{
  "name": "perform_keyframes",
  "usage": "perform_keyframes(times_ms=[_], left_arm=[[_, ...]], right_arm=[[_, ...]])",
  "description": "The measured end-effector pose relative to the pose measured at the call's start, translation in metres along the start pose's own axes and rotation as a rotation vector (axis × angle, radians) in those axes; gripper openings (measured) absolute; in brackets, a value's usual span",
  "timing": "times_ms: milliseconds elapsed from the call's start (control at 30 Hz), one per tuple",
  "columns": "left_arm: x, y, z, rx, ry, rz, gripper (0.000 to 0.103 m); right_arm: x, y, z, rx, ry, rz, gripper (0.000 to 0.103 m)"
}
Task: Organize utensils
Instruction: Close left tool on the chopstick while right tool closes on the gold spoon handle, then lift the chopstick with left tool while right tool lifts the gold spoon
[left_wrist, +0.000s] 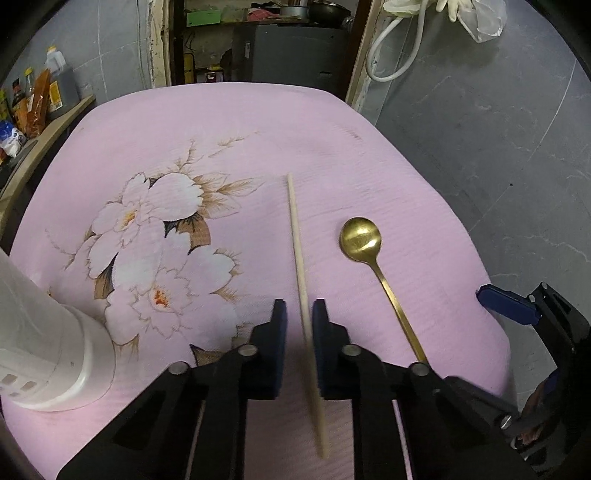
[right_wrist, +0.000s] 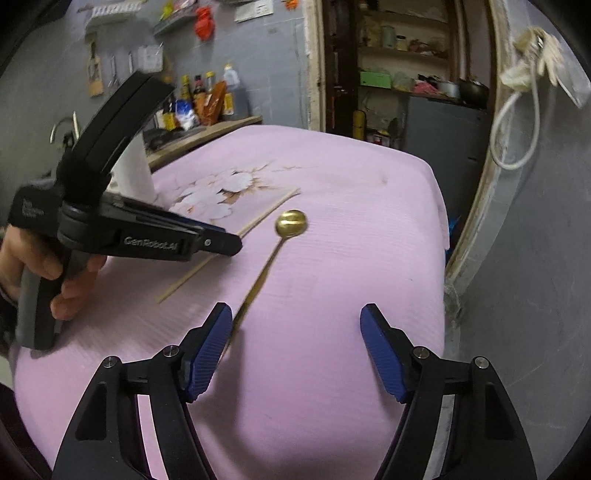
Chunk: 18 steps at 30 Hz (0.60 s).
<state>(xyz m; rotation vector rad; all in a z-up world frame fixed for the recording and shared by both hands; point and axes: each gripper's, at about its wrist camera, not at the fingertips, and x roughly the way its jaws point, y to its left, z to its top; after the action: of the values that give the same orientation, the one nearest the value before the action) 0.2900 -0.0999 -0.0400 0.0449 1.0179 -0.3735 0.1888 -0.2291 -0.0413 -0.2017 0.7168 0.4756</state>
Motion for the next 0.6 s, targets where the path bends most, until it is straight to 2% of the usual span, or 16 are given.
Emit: perform_keyframes(times_ms=[167,233,300,333,467,500,600], left_arm=[[-0.004,0.01,-0.006,-0.044,0.004,-0.011,0.003],[-0.007,0.014,-0.009,-0.057,0.002,-0.011,0.003],[-0.01,0.015,-0.012,-0.065,0.002,-0.012,0.003],[-0.013,0.016,-0.015,-0.07,0.001,-0.011,0.003],[-0.024,0.02,-0.028,-0.091,0.003,-0.017,0.003],[-0.026,0.02,-0.031,-0.099,0.003,-0.021,0.003],[-0.036,0.029,-0.041,-0.135,0.004,-0.045,0.003]], right_arm=[[0.01,0.018,0.001,-0.079,0.041,-0.037,0.067],[0.013,0.021,0.002,-0.099,0.05,-0.058,0.058],[0.014,0.021,0.001,-0.109,0.053,-0.082,0.044],[0.013,0.021,0.001,-0.109,0.054,-0.09,0.041],[0.01,0.018,-0.001,-0.09,0.053,-0.103,0.015],[0.008,0.015,-0.003,-0.075,0.055,-0.094,0.011],[0.003,0.015,-0.007,-0.054,0.057,-0.085,0.01]])
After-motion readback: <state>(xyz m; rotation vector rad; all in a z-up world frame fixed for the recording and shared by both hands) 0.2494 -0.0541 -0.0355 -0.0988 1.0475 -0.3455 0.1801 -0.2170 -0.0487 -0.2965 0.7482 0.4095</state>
